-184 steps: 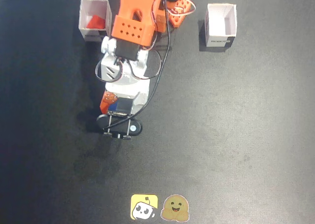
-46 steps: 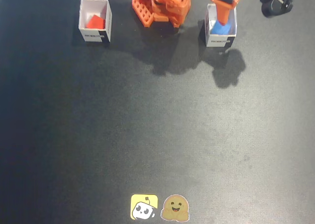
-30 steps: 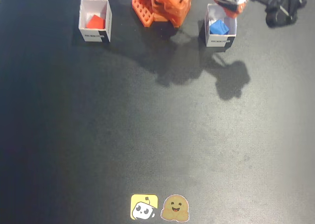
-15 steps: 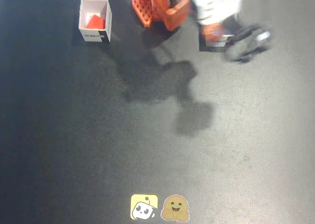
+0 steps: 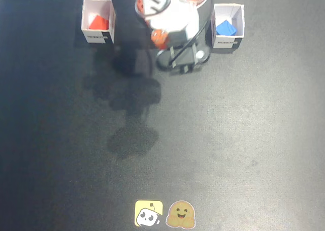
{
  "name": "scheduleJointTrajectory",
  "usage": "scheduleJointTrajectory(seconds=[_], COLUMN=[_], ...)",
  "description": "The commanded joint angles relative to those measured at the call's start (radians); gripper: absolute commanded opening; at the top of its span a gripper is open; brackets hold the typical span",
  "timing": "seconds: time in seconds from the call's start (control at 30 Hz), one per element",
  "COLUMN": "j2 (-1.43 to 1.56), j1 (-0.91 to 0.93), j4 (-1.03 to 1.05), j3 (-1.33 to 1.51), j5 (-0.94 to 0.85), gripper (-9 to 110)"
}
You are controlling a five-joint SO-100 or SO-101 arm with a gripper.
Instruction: Put the red cube in the right box and the blue cube in the left box.
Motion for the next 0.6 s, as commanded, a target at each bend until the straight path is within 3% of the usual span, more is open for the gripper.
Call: scheduleJointTrajectory(seconds=[0.0, 0.37, 0.57], j2=[0.014, 0.097, 0.488], j1=[0.044, 0.086, 0.089], j4=[-0.11, -0.318, -0.179], j3=[0.055, 0.299, 0.489], j5=[-0.015, -0.026, -0.038], gripper=[0, 0, 0])
